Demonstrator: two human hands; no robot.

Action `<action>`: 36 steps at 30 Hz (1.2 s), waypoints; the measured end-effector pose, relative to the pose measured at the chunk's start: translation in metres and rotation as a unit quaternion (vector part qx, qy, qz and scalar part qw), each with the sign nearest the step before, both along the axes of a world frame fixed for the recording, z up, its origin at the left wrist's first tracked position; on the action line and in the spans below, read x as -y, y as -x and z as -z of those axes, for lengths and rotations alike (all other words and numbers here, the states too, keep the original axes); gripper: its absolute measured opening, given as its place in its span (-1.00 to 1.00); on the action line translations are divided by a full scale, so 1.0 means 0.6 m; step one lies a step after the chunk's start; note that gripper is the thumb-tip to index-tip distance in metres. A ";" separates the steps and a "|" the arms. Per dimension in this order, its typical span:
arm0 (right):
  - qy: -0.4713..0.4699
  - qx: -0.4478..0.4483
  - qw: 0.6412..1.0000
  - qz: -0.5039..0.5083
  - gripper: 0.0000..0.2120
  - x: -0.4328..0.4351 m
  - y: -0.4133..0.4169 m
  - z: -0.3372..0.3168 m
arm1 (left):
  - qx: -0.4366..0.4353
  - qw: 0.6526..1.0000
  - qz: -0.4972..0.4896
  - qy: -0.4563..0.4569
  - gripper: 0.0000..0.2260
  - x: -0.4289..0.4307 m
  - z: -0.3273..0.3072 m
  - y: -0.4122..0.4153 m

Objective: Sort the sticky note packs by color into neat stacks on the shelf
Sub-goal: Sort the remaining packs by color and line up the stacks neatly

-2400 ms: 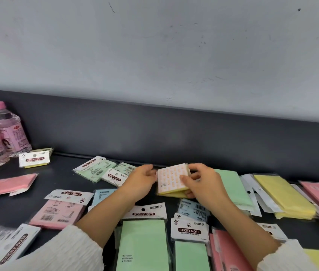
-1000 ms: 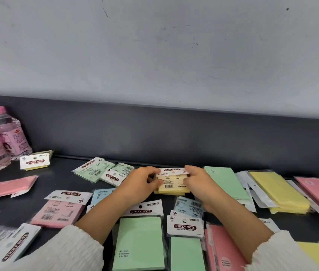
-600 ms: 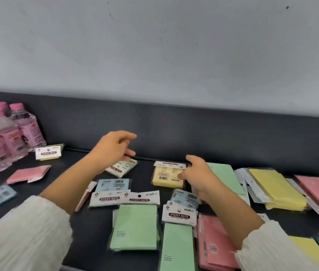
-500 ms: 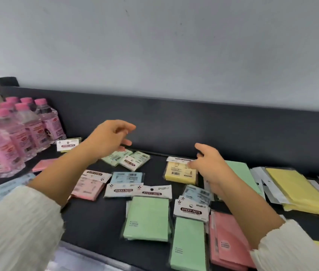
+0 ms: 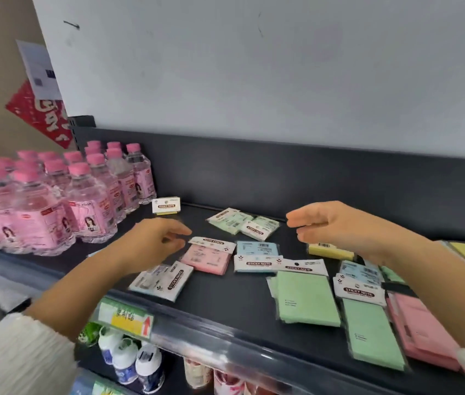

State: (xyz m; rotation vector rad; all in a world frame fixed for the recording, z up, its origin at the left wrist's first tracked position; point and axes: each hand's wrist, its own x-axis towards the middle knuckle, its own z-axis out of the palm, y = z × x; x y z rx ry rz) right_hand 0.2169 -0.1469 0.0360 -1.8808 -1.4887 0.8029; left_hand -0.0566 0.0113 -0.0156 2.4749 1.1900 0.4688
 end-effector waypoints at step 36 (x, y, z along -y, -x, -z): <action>-0.179 -0.155 0.948 0.210 -0.84 -0.119 0.235 0.033 | 0.468 0.793 0.057 0.386 -0.86 -0.070 -0.019 0.034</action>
